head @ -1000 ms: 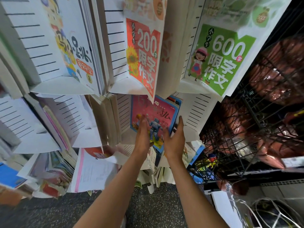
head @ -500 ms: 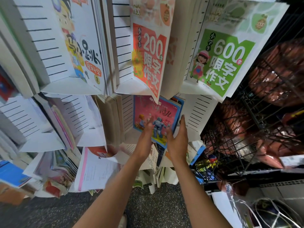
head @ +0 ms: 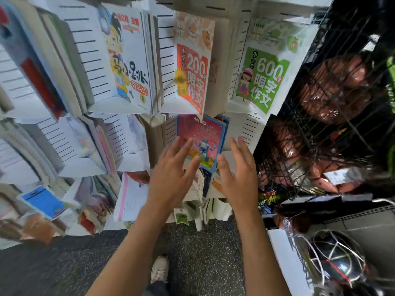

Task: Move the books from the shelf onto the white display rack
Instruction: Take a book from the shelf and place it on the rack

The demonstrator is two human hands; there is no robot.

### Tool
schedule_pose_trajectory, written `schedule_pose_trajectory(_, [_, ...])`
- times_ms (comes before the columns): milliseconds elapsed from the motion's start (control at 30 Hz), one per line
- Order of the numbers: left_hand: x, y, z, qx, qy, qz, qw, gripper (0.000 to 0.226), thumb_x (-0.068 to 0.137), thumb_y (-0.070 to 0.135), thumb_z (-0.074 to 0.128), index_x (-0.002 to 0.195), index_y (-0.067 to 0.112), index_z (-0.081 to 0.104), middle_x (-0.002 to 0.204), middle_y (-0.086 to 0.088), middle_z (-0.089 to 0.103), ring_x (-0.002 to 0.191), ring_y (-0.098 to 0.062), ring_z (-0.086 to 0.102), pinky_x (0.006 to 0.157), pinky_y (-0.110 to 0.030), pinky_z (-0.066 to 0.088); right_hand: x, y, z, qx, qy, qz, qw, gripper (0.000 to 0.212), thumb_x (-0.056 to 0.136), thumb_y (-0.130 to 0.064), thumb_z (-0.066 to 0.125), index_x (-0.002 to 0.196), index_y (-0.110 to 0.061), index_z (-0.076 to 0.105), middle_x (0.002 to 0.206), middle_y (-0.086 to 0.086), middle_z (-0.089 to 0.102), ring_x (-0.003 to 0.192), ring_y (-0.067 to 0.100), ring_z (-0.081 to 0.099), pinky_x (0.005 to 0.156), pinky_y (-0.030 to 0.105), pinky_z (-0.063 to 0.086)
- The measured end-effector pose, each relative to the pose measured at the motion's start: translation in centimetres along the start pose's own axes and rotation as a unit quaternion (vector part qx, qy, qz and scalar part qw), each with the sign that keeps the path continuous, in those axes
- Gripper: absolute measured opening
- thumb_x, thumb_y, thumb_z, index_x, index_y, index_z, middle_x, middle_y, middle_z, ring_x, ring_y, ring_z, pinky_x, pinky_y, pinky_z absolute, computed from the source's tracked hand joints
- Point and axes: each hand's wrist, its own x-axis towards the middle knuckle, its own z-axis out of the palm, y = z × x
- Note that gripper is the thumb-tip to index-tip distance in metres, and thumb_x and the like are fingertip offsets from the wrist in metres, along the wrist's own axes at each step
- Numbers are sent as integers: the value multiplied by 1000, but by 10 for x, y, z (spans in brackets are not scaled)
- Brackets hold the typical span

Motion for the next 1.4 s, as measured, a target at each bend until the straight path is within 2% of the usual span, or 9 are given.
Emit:
schedule_pose_trajectory(233, [-70,28,-101,81,81,48,992,73,93,72,23,151,32,40,161,-6,32,148,-30,28,110,-51,38,-52,-98,-42,4,-42,-63,997,69,92,-68,36,151,-31,39,160,-11,27,148,6,19,120,37,24])
schedule_pose_trajectory(400, [-120,23,-187,131,48,-5,990,84,81,79,11,155,42,22,167,6,8,154,-20,3,122,-47,14,-94,-170,-42,34,-72,-109,991,70,90,-68,33,150,-32,40,159,-13,30,147,5,23,119,42,28])
schedule_pose_trajectory(500, [-162,9,-240,135,91,-11,987,80,82,80,12,154,46,21,166,7,8,153,-18,1,122,-44,13,-122,-213,-30,62,-95,-149,982,67,91,-62,36,148,-28,44,155,-10,37,143,2,28,118,35,30])
schedule_pose_trajectory(633, [-224,-26,-308,181,168,-29,968,76,89,74,21,152,35,38,163,-3,25,151,-26,21,117,-48,28,-164,-282,4,89,-117,-205,968,69,89,-60,38,144,-19,51,152,-1,45,142,11,37,117,37,32])
schedule_pose_trajectory(800, [-302,-84,-397,195,206,-85,955,82,85,77,17,151,33,39,163,-4,26,151,-26,20,119,-48,28,-240,-369,65,130,-137,-264,946,65,92,-54,42,142,-15,53,151,0,45,142,8,36,117,32,32])
schedule_pose_trajectory(967, [-389,-151,-483,221,242,-145,933,82,87,77,17,149,31,42,163,-3,27,150,-27,22,116,-50,32,-317,-450,124,120,-196,-293,928,65,93,-59,36,143,-21,51,152,-1,44,141,6,33,112,7,18])
schedule_pose_trajectory(1067, [-436,-181,-526,219,270,-173,921,80,87,75,19,149,31,42,163,-2,27,150,-26,22,114,-53,35,-360,-495,157,131,-220,-314,914,64,93,-61,34,141,-23,53,151,-2,45,141,10,35,114,18,25])
schedule_pose_trajectory(1200, [-485,-215,-571,218,306,-209,903,78,88,76,19,150,33,41,163,1,26,151,-23,20,111,-51,35,-401,-548,199,132,-287,-343,884,65,90,-66,30,147,-37,41,158,-19,28,138,-14,15,112,17,19])
schedule_pose_trajectory(1400, [-527,-269,-616,201,354,-272,872,83,85,78,18,151,32,41,164,3,24,151,-19,18,112,-49,35,-438,-609,266,117,-346,-385,847,64,92,-62,34,149,-33,42,159,-11,30,145,2,24,116,22,22])
